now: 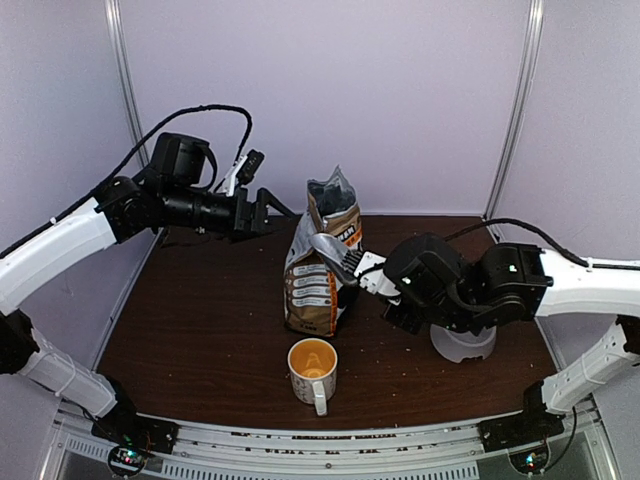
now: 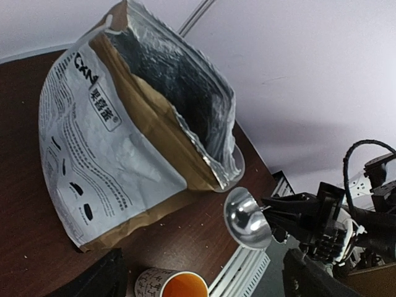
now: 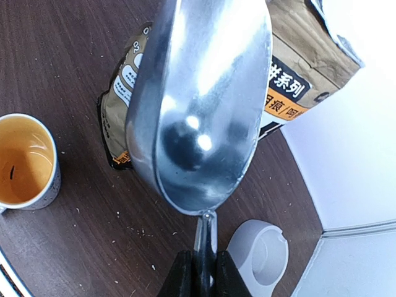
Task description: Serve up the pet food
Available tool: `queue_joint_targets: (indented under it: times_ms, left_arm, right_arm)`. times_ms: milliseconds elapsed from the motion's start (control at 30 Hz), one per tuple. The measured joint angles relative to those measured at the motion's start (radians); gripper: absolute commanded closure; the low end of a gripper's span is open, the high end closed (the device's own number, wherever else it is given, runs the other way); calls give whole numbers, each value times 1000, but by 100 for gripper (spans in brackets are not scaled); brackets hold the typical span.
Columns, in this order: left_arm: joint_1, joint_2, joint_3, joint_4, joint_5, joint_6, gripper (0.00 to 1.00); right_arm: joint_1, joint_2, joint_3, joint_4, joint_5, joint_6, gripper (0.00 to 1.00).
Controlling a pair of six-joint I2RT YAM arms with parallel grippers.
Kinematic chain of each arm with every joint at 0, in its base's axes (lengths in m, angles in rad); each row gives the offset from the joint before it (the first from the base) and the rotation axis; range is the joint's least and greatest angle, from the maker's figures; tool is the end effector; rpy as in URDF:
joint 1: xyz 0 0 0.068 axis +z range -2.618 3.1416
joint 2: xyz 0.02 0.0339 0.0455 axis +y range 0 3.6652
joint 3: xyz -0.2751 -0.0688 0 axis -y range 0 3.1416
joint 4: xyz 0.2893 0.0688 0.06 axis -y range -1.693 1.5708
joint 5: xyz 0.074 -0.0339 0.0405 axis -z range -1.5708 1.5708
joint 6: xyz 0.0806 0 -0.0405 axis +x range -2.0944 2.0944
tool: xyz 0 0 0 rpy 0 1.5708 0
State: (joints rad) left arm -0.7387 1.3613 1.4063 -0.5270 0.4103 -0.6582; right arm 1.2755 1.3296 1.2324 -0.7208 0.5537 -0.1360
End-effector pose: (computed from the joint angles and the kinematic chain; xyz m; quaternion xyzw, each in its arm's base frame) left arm 0.2594 -0.2797 0.3870 0.1391 0.8326 -0.4595 0.2763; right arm 0.1411 0.3182 0.3082 -0.5038 0.7461 -0.0233 0.4348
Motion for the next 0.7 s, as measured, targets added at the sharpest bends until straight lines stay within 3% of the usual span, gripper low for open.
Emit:
queue_joint_targets:
  times_ms: [233, 700]
  left_arm:
    - [-10, 6, -32, 6, 101, -51, 16]
    - [-10, 60, -47, 21, 212, -87, 79]
  right_arm:
    - [35, 48, 37, 36, 66, -122, 100]
    - [63, 81, 47, 118, 116, -229, 100]
